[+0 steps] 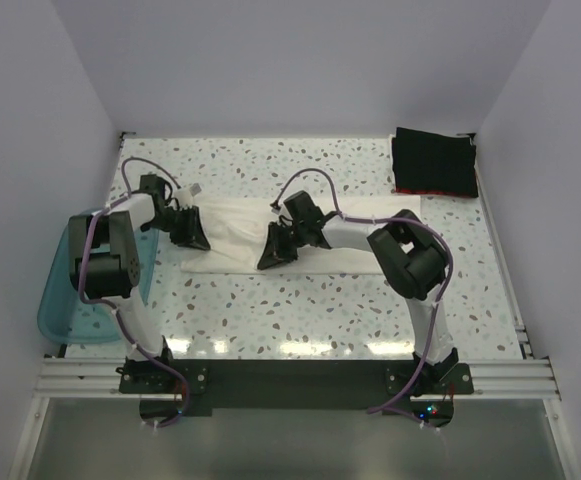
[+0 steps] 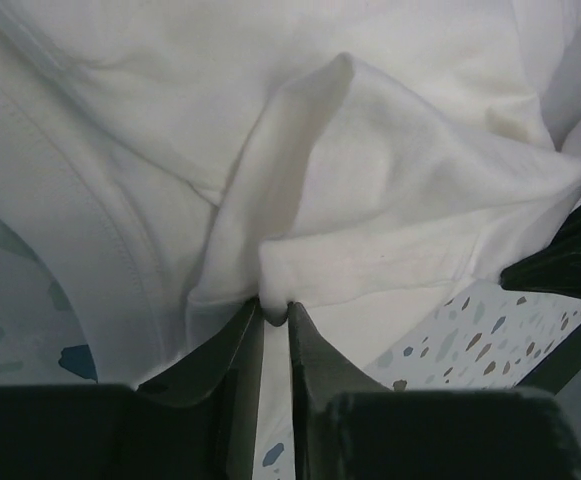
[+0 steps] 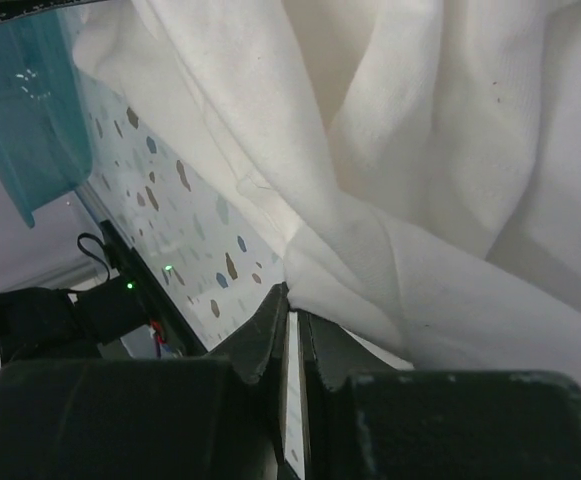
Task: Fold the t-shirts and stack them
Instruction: Fold the tshirt
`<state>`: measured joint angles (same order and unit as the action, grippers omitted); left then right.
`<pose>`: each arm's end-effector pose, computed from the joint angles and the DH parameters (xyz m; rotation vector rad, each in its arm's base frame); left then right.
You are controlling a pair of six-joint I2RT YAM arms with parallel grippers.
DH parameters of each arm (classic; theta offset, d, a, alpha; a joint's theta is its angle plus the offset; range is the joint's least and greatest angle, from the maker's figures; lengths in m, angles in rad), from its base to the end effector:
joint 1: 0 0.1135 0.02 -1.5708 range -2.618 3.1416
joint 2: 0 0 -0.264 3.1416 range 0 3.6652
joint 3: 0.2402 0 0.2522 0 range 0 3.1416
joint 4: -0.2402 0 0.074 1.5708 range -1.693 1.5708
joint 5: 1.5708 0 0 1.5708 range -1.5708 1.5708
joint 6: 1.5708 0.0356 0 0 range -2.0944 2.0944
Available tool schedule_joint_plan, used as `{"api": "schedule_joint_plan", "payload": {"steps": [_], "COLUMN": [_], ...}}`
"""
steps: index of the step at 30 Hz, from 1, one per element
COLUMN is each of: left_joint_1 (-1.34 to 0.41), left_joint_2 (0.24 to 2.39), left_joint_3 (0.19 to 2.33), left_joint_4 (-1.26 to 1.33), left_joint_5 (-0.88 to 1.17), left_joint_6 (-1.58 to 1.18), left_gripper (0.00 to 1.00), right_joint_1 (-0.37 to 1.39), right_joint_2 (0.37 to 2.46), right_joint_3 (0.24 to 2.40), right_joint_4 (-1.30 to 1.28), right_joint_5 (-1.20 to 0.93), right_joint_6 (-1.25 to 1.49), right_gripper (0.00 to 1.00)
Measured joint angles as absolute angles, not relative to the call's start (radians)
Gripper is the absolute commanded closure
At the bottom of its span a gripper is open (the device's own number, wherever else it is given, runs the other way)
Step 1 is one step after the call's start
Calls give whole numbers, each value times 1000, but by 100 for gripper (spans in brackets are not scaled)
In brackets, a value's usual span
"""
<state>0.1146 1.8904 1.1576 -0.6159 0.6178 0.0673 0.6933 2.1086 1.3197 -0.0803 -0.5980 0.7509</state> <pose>0.3479 0.0193 0.1444 0.0328 2.7485 -0.8452 0.3234 0.2948 0.1297 -0.2275 2.7183 1.2826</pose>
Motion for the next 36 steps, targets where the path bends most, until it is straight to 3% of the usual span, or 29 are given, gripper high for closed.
{"api": "schedule_joint_plan", "payload": {"steps": [1, 5, 27, 30, 33, 36], "left_joint_1": [115, 115, 63, 56, 51, 50], "left_joint_2": [1891, 1891, 1996, 2031, 2061, 2074], "left_joint_3": [1160, 1178, 1435, 1459, 1480, 1486], "left_joint_4": [-616, -619, -534, -501, -461, -413], "left_joint_5": [618, 624, 826, 835, 839, 847], "left_joint_6": [67, 62, -30, -70, -111, -152], "left_gripper": [84, 100, 100, 97, 87, 78], "right_joint_1": [693, 685, 514, 502, 492, 479], "right_joint_2": [2109, 2109, 2135, 2154, 2171, 2173], "right_joint_3": [1322, 1327, 1412, 1417, 1417, 1417], "right_joint_4": [-80, -76, 22, 25, 26, 25], "right_joint_5": [-599, -613, -704, -707, -708, -707], "right_joint_6": [752, 752, 787, 793, 802, 805], "right_gripper": [99, 100, 100, 94, 82, 78]}}
